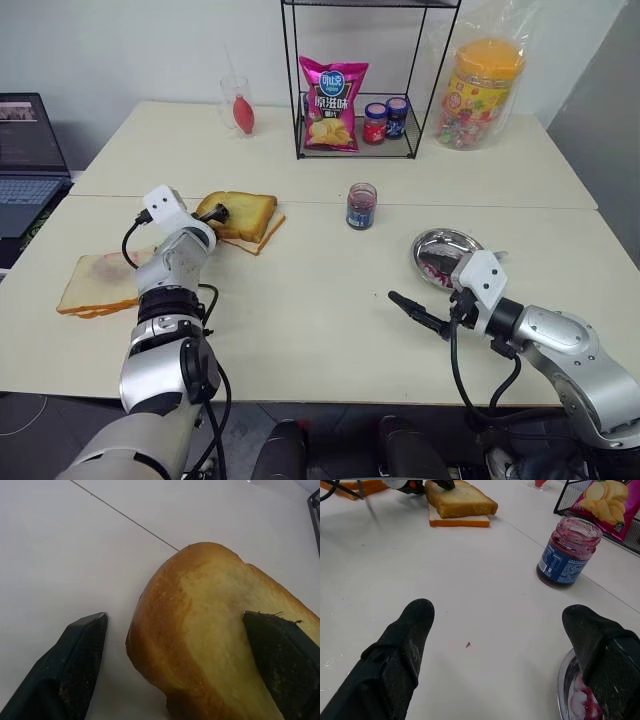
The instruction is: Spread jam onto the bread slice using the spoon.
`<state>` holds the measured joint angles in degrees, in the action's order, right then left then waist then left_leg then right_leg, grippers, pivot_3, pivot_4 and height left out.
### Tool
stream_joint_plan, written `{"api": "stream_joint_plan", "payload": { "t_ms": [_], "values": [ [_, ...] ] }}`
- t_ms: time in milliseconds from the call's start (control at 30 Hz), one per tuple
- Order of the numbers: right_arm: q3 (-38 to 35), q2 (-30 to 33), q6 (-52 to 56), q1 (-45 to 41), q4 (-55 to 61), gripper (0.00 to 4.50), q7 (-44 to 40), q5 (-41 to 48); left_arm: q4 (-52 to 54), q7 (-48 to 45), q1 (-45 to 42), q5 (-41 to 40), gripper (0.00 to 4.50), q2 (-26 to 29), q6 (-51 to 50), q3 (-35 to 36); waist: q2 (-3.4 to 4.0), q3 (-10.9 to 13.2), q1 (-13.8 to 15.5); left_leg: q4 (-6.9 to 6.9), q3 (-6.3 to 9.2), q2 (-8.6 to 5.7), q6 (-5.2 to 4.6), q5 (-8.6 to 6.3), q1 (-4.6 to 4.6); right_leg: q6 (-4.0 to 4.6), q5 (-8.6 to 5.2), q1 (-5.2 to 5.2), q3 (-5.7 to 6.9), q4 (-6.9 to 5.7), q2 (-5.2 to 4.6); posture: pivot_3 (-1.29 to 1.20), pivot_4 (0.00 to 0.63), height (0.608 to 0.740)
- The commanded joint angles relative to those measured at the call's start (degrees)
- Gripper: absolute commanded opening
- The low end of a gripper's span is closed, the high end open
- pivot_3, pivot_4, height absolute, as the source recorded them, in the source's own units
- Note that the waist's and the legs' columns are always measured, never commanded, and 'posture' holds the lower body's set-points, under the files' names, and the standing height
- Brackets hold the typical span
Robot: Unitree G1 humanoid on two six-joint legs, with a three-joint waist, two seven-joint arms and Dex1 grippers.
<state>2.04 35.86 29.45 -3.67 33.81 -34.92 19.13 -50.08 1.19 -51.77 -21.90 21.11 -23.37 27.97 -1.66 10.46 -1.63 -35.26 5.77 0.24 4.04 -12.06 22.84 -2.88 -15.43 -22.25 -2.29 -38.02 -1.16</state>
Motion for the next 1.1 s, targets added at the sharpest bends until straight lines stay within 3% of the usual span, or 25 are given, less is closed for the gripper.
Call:
{"api": "stream_joint_plan", "payload": {
  "t_ms": [33, 500, 667, 733, 1100],
  "values": [
    [-0.46, -0.05, 0.02, -0.47, 2.47, 4.50, 0.24, 0.07, -1.68, -0.65, -2.80, 0.50, 4.06, 1.29, 2.69, -0.29, 0.00, 0.00, -0.02, -0.01, -0.02, 0.00, 0.00, 0.00, -0.01, -0.02, 0.01, 0.01, -0.02, 0.00, 0.00, 0.00, 0.150, 0.740],
    [0.16, 0.52, 1.10, -1.28, 3.65, 4.50, -0.09, -0.11, -3.29, 0.30, -3.22, 1.12, 1.20, 1.54, 3.53, -0.80, 0.00, 0.00, 0.03, -0.01, -0.01, 0.00, 0.02, 0.01, -0.01, -0.04, 0.02, 0.01, -0.02, -0.02, -0.01, 0.00, 0.150, 0.740],
    [-3.57, -2.90, 2.62, -4.68, 4.64, 4.50, -0.03, 7.24, -2.66, 0.28, -3.12, 0.83, 0.20, 1.40, 3.65, -0.75, 0.00, 0.00, -0.02, -0.01, -0.02, 0.00, 0.03, 0.02, -0.03, -0.05, 0.03, 0.01, -0.03, -0.03, -0.01, 0.00, 0.150, 0.740],
    [-4.40, -3.09, 3.00, -5.50, 4.71, 4.50, -0.42, 8.66, -2.46, 0.15, -3.17, 0.75, 0.01, 1.28, 3.81, -0.84, 0.00, 0.00, -0.02, -0.01, 0.00, 0.01, 0.03, 0.02, -0.03, -0.05, 0.03, 0.01, -0.02, -0.06, 0.00, 0.00, 0.150, 0.740],
    [-3.90, -1.12, 3.23, -6.31, 4.60, 4.50, -0.66, 8.73, 4.15, -2.28, -2.46, -2.73, 0.01, -0.17, 2.40, 0.10, 0.00, 0.00, 0.08, -0.02, 0.00, -0.02, 0.04, 0.02, 0.00, -0.05, 0.04, 0.01, -0.02, -0.04, -0.02, 0.00, 0.150, 0.740]
  ]
}}
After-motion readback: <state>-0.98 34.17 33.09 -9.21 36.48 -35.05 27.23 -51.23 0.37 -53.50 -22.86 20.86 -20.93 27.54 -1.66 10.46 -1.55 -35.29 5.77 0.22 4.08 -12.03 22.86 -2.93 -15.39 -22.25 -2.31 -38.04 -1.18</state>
